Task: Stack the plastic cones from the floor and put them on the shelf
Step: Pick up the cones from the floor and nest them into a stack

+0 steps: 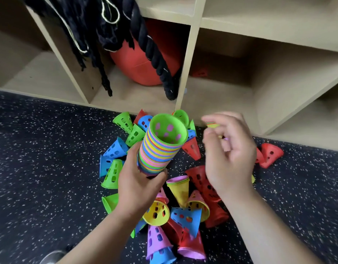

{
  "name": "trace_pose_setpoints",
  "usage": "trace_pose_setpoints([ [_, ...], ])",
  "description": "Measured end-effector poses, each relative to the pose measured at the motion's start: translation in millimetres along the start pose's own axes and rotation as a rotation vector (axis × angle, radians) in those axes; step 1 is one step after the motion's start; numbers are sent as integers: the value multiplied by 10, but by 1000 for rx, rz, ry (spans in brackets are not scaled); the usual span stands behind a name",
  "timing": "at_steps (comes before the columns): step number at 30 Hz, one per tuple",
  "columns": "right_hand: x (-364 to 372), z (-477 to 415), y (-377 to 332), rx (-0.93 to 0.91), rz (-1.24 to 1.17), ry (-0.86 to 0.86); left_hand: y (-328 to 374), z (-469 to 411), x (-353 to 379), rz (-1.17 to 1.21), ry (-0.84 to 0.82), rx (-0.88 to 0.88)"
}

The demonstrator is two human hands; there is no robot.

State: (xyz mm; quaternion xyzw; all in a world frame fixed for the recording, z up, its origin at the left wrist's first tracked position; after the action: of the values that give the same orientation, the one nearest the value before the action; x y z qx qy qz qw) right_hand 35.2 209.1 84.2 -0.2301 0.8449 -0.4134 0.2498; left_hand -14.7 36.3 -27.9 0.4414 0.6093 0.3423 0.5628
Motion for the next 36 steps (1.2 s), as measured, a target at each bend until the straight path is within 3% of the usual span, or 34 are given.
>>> trace_pose_setpoints([
  [2, 13, -18, 314, 193, 120, 66, -29, -41, -41, 19, 37, -22],
  [4, 95, -34, 717, 290, 352, -51, -71, -97, -86, 29, 79, -34],
  [9, 488, -122, 1387, 249, 664, -539, -141, -242, -129, 41, 102, -24],
  [12, 713, -196, 1621, 277, 809, -725, -151, -321, -109, 45, 93, -3],
  [16, 818, -157, 1744, 213, 993, -810, -199, -377, -97, 38, 83, 0],
  [21, 726, 82, 1757, 190, 991, -912, -265, -390, -96, 22, 81, -25],
  [29, 384, 225, 1536, 32, 962, -648, -195, -278, -124, -33, 84, -15],
  [36, -56, -128, 583, 158, 248, -33, -156, -99, -91, -80, -3, -21],
])
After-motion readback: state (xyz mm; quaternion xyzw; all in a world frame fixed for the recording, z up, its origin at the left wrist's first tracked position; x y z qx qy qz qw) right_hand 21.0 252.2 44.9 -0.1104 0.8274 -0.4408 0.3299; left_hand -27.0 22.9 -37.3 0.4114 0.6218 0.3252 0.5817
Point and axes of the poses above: each hand's wrist, its own z-axis away from the middle knuckle, its own x-axis out of the palm, y = z × x, the point moved 3 cm from there along -z, towards the middle knuckle, and after that the axes turned 6 degrees about y, right-handed, at the moved point
